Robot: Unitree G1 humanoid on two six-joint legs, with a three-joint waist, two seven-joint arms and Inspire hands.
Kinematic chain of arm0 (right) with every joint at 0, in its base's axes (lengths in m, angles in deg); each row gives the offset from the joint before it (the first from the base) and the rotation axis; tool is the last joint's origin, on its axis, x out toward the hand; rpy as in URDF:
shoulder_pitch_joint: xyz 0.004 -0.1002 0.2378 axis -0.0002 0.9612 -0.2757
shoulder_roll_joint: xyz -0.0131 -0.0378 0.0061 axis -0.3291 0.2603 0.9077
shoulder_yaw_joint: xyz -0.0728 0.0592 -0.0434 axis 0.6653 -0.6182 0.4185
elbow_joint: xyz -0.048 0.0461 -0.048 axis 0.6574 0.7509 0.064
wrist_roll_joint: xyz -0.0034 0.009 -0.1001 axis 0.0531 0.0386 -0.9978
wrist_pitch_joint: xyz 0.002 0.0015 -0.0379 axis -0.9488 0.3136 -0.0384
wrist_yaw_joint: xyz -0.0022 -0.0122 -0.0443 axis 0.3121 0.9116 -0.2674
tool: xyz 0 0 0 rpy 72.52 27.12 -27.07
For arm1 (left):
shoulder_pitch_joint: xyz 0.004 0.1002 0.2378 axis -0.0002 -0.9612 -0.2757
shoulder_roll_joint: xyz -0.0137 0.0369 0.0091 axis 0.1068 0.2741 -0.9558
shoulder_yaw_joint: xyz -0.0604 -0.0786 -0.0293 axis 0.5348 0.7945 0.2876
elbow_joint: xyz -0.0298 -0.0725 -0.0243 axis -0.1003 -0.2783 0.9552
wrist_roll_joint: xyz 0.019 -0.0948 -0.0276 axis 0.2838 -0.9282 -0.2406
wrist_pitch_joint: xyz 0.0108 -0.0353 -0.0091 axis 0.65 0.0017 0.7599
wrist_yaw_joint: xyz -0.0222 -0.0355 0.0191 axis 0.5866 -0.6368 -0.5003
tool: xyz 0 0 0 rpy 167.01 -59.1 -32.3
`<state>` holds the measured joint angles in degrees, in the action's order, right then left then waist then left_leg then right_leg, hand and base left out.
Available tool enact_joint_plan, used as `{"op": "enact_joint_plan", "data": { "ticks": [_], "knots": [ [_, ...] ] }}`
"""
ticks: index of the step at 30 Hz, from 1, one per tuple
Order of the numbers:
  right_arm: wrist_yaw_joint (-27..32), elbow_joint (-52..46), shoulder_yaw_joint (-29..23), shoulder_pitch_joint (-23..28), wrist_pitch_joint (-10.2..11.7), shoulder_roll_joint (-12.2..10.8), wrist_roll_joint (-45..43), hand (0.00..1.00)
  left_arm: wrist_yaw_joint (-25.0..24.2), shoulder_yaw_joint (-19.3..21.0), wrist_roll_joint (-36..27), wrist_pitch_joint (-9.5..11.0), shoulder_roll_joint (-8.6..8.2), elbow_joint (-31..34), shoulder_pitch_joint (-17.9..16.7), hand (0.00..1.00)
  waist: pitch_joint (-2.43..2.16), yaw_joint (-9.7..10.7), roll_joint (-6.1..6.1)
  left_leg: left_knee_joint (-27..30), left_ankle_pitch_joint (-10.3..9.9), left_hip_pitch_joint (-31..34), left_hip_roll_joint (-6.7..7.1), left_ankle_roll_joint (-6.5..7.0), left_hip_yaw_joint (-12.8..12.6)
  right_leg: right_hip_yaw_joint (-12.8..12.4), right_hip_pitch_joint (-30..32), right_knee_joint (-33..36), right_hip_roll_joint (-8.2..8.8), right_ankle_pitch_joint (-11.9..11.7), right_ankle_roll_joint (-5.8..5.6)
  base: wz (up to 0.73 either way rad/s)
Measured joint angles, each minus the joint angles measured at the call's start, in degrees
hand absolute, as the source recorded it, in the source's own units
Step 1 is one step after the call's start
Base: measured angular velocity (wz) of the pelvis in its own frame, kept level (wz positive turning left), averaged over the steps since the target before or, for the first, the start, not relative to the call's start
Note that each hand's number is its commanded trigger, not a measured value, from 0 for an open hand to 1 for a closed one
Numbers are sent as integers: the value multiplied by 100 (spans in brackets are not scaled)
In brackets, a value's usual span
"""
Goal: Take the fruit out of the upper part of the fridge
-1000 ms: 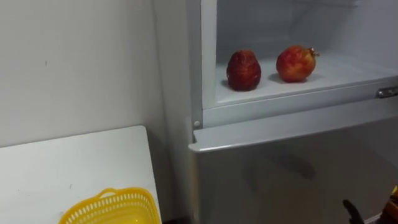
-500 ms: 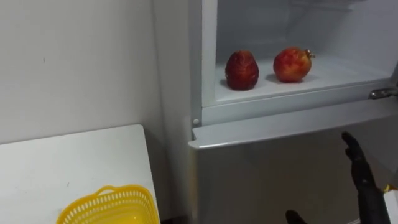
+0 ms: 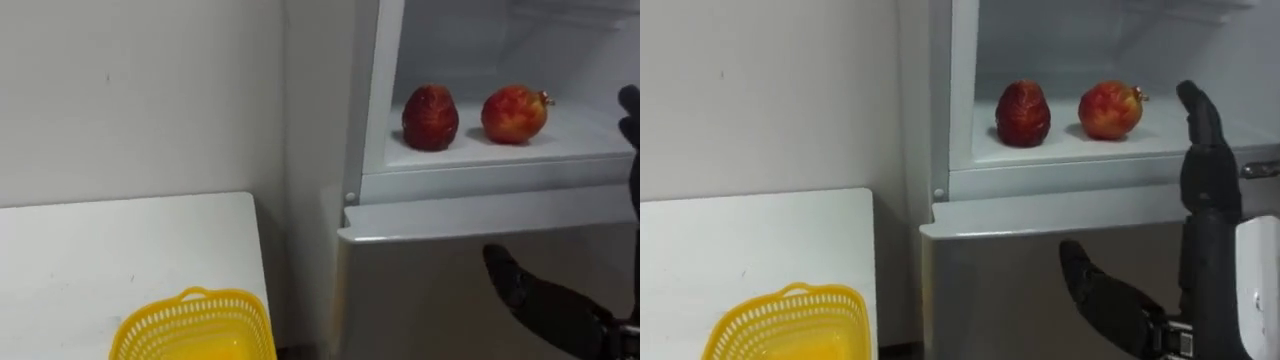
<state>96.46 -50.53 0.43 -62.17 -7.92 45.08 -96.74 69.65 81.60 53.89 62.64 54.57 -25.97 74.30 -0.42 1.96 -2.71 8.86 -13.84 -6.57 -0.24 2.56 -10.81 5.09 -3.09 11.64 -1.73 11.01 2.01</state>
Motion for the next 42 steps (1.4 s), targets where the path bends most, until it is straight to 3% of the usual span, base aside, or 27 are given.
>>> {"op": "enact_joint_plan", "data": {
  "ticks": [4, 13, 19, 23, 30, 36, 42],
  "knots": [
    [101, 26, -32, -262, -2, 10, 18, 0, 64, 2, 8, -18, 9, -5, -29, 0, 24, -51, -26, 48, 0, -5, 15, 1, 77, 153, -66, -10, 43, -1, -3, 10],
    [528, 747, -661, -1148, 125, 64, 106, 0, 144, 113, 254, -133, -7, -68, -133, 0, 47, -64, -24, 85, 0, 9, 17, -1, 318, 407, -175, -19, 68, -3, -2, 14],
    [766, 1192, -836, -1904, 105, 174, 583, 0, 109, 111, 449, -245, -51, -171, -82, 0, 48, -122, -7, 114, 14, 18, 7, -20, 354, 459, -184, -18, 74, -7, 6, 3],
    [810, 1226, -836, -1973, 67, 195, 790, 0, 97, 111, 447, -278, -65, -164, 4, 0, 46, -222, -8, 154, 16, 21, 0, -23, 354, 459, -178, -18, 91, -9, 9, 0],
    [575, 1497, -832, -2261, -76, 236, 1249, 0, 78, 118, 469, -338, -60, 5, 70, 0, 34, -300, 26, 154, 17, 40, 12, -21, 354, 495, -166, -7, 110, -9, 9, 0],
    [208, 1517, -831, -2484, -207, 243, 1372, 0, -167, 256, 1061, -364, -91, 5, 177, 0, 31, -409, 10, 251, 17, 102, 19, -22, 453, 623, -161, -8, 131, -9, 9, 9],
    [-64, 1524, -832, -2690, -272, 243, 1410, 0, -298, 360, 1073, -389, -90, 0, 167, 0, 35, -538, -8, 285, 18, 155, 39, -18, 490, 650, -165, -8, 153, -9, 9, 3]
  ]
}}
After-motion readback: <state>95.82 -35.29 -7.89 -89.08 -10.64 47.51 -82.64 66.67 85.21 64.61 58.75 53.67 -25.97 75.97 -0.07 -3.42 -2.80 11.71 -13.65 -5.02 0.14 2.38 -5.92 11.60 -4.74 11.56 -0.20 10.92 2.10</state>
